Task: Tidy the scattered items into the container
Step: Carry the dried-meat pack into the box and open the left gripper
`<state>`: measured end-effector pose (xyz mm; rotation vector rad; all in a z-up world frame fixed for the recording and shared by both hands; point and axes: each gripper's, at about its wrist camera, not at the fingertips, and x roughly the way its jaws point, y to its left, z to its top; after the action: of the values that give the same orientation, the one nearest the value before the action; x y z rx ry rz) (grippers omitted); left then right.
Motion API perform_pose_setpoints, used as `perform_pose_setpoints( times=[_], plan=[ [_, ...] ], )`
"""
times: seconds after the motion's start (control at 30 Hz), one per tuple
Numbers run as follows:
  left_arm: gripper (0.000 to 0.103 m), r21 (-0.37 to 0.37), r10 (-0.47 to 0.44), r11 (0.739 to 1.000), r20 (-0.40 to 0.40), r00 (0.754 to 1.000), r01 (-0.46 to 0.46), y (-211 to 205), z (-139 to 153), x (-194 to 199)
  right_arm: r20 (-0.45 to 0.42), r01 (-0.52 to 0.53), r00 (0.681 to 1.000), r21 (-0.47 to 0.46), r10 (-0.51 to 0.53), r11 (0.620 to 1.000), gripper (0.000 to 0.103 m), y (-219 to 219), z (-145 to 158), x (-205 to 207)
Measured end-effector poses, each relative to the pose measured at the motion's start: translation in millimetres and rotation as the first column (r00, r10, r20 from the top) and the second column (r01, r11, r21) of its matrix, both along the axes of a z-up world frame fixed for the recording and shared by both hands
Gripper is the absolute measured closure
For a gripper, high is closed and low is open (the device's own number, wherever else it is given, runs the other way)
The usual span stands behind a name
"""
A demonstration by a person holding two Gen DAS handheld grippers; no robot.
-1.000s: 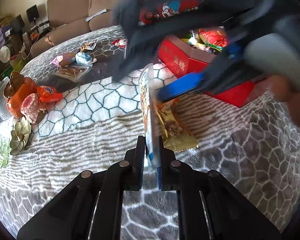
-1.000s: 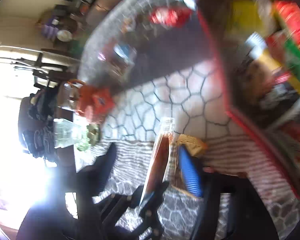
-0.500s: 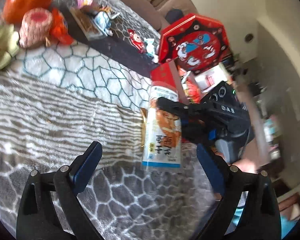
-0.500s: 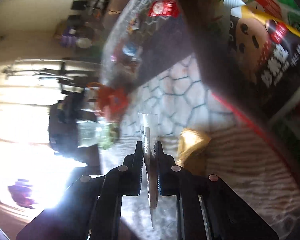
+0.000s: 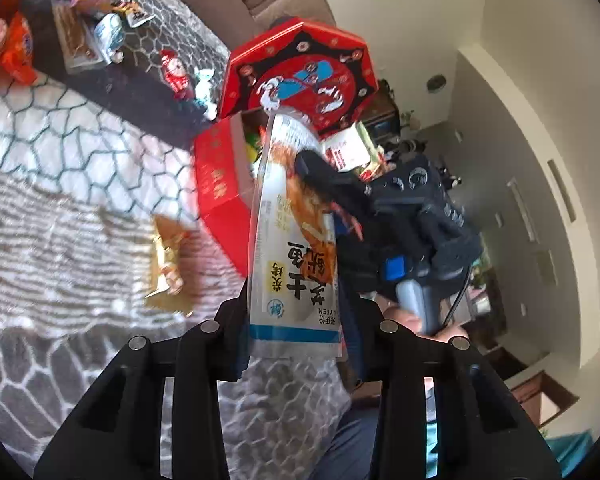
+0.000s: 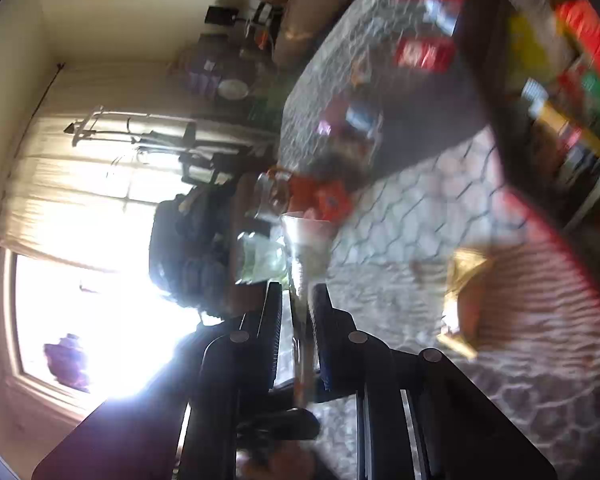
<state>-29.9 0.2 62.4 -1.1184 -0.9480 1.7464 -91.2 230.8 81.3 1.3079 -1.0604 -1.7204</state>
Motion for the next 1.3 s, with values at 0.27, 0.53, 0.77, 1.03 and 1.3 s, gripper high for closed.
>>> perform_pose_setpoints(
  times=[0.27, 0.53, 0.77, 1.03, 1.3],
  plan=[
    [0.068, -0.128, -0.106, 0.987, -0.035, 0.994, 0.101, 74.4, 42.7, -58.2, -0.060, 0.146, 0.988, 0.031, -0.144, 0.989, 0.086, 76.3, 29.3, -23.0],
    [0.066, -0.218, -0.151, 0.965, -0.005, 0.989, 0.146, 154.3, 38.5, -105.6, -0.062, 0.230, 0.973, 0.167, -0.223, 0.959, 0.083, 145.7, 34.1, -65.0],
    [0.061, -0.306, -0.112, 0.945, 0.042, 0.993, 0.119, 161.7, 6.4, -100.3, -0.010, 0.145, 0.989, 0.251, -0.147, 0.957, 0.081, 141.0, 2.5, -88.1],
    [0.036, -0.438, -0.065, 0.897, 0.021, 0.998, 0.068, 163.3, -2.0, -104.1, -0.066, 0.068, 0.997, 0.478, -0.041, 0.876, 0.076, 103.8, -4.2, -114.2],
    [0.030, -0.485, -0.083, 0.872, -0.025, 0.996, 0.061, 154.9, 12.3, -87.5, -0.130, 0.100, 0.991, 0.632, -0.022, 0.768, 0.049, 117.3, 17.8, -101.2]
  ],
)
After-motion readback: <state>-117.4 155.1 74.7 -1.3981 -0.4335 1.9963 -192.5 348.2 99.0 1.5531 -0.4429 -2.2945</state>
